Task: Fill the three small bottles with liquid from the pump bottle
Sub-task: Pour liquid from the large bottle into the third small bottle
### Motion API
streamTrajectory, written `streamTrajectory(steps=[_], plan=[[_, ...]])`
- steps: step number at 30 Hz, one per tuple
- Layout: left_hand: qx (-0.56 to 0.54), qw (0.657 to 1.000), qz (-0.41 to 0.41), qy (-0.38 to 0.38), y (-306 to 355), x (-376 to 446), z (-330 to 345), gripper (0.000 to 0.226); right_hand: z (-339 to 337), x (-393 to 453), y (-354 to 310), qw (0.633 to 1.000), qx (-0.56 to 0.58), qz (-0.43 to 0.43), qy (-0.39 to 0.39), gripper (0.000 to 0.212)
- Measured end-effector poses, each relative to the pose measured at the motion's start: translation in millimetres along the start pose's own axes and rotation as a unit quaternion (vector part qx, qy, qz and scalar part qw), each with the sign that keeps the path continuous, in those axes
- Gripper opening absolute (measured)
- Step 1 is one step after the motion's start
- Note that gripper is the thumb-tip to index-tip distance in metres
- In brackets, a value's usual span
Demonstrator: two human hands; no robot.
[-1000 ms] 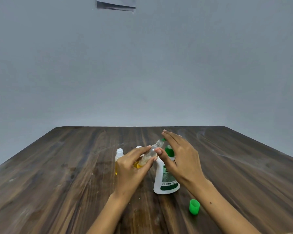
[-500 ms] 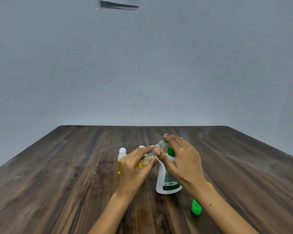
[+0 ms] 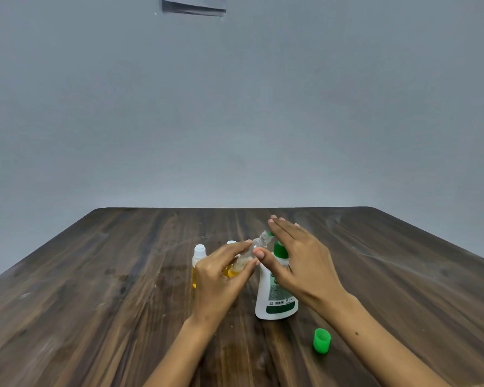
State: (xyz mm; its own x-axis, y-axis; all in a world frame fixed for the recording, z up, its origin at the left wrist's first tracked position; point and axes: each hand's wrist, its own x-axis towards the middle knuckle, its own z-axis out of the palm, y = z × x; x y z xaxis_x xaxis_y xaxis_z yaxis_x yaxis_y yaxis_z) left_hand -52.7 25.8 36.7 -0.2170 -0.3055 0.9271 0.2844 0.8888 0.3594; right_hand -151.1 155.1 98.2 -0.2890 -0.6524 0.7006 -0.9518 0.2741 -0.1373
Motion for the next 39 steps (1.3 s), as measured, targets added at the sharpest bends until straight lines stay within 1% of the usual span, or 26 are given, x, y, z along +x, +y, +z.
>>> streamTrajectory(steps=[4, 10, 13, 17, 21, 23, 25, 29, 35, 39], plan=[[-0.006, 1.000, 0.003, 0.005, -0.1, 0.0, -0.2, 0.036, -7.0, 2.4, 2.1, 1.000, 0.005, -0.010, -0.001, 0.099], [0.007, 1.000, 0.006, -0.002, -0.1, 0.5, 0.4, 0.035, 0.8, -1.4, -3.2, 1.000, 0.004, 0.009, 0.006, 0.104], [0.002, 1.000, 0.004, 0.003, 0.4, 0.3, -0.3, 0.035, -2.8, -0.7, -0.7, 1.000, 0.006, 0.004, 0.003, 0.105], [0.000, 1.000, 0.006, 0.002, 2.5, 0.7, -0.6, 0.037, -3.5, -2.0, 1.6, 1.000, 0.020, 0.004, 0.013, 0.099], [0.008, 1.000, 0.011, -0.006, 2.1, 1.1, -1.4, 0.034, 8.3, -4.3, -4.9, 0.999, 0.016, 0.029, 0.043, 0.092], [0.008, 1.000, 0.010, -0.006, 0.5, 0.7, -1.9, 0.032, 8.9, -3.4, -6.2, 0.998, 0.017, 0.034, 0.047, 0.092], [0.011, 1.000, 0.009, -0.005, -1.3, 0.3, -2.2, 0.031, 6.6, -2.3, -4.4, 0.998, 0.018, 0.021, 0.052, 0.093], [0.014, 1.000, 0.007, -0.007, -1.1, -0.3, -2.6, 0.034, 5.3, -3.9, -1.9, 0.999, 0.029, 0.014, 0.033, 0.096], [0.020, 1.000, 0.008, -0.011, -0.9, 0.3, -2.3, 0.034, 12.6, -4.5, -4.2, 0.998, 0.022, 0.021, 0.055, 0.088], [0.017, 1.000, 0.006, 0.001, -1.3, 0.2, -1.4, 0.035, 10.4, -4.0, 1.2, 0.998, 0.039, 0.005, 0.057, 0.087]])
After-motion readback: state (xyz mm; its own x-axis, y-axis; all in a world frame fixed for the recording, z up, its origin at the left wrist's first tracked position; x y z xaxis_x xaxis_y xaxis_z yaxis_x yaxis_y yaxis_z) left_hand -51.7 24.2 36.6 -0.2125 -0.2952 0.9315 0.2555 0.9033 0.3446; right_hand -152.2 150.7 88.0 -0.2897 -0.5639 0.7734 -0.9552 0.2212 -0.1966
